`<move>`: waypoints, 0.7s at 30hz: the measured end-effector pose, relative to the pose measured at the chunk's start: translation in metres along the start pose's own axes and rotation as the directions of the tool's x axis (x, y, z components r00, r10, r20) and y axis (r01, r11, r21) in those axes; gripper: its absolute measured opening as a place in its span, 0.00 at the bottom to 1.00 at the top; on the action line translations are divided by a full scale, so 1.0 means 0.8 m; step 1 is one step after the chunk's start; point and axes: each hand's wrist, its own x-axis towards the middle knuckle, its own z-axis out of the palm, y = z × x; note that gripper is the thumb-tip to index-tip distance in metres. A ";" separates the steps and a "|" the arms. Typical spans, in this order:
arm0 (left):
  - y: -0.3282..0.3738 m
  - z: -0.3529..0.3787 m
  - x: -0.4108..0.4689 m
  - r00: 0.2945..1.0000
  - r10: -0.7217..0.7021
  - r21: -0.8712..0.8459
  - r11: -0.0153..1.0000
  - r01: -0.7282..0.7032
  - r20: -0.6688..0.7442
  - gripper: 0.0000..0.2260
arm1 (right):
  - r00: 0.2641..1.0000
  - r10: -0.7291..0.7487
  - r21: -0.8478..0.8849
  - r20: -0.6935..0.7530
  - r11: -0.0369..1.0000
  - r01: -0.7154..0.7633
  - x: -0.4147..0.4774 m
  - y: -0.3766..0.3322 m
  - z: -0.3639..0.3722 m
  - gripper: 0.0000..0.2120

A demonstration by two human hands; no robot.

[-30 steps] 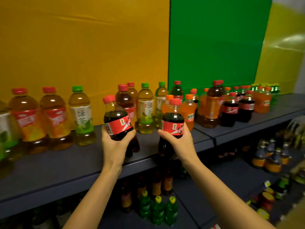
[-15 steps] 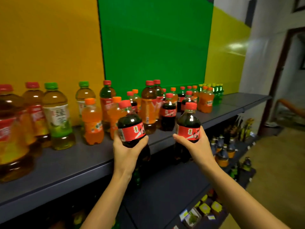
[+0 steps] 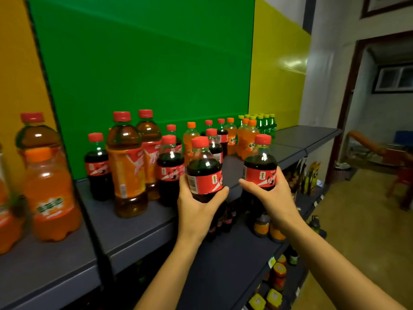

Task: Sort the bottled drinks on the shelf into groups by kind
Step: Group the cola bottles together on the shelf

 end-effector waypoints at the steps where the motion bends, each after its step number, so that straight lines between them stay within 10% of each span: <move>1: -0.008 0.009 0.009 1.000 0.001 0.009 1.000 -0.001 -0.007 0.25 | 1.000 0.000 -0.003 0.017 1.000 0.000 0.015 0.007 -0.003 0.23; 21: -0.094 0.064 0.103 0.914 0.035 0.371 0.920 0.129 -0.404 0.31 | 0.937 -0.046 0.172 0.345 0.985 -0.016 0.202 0.127 0.060 0.25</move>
